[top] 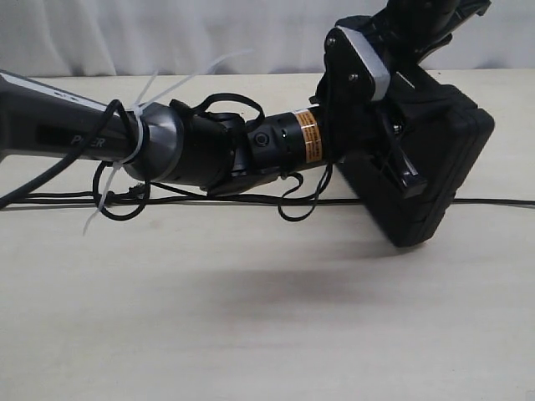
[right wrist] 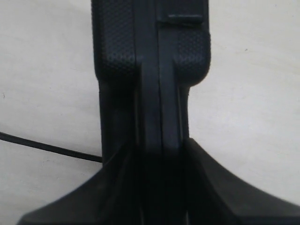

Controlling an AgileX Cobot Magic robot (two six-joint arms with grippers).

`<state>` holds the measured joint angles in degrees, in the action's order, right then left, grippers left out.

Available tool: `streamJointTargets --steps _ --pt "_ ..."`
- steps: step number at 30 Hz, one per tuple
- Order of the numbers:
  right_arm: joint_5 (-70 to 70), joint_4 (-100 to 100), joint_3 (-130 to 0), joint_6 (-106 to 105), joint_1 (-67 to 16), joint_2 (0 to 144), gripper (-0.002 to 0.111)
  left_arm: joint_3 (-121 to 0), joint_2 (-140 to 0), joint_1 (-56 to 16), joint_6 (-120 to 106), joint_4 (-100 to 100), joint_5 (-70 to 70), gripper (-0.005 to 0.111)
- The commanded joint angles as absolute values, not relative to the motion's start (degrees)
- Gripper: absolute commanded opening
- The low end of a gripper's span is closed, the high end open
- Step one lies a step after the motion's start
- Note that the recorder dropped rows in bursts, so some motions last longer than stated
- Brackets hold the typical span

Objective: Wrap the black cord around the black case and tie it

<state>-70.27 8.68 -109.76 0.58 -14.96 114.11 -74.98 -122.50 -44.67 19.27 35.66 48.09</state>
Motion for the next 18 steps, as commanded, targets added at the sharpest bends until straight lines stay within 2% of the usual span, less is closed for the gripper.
streamJointTargets --steps 1,4,5,18 --pt "-70.0 8.1 -109.9 0.0 -14.7 113.4 0.02 -74.8 -122.9 -44.8 19.4 37.2 43.3 0.0" --pt "-70.0 8.1 -109.9 -0.3 -14.7 113.4 0.005 -74.8 -122.9 -44.8 20.2 40.2 43.2 0.0" --pt "-70.0 8.1 -109.9 0.0 -14.7 113.4 0.004 -74.8 -122.9 -44.8 21.2 42.3 43.2 0.0" --pt "-70.0 8.1 -109.9 2.8 -14.7 113.1 0.004 -72.7 -115.7 -42.0 36.0 65.8 41.8 0.0"
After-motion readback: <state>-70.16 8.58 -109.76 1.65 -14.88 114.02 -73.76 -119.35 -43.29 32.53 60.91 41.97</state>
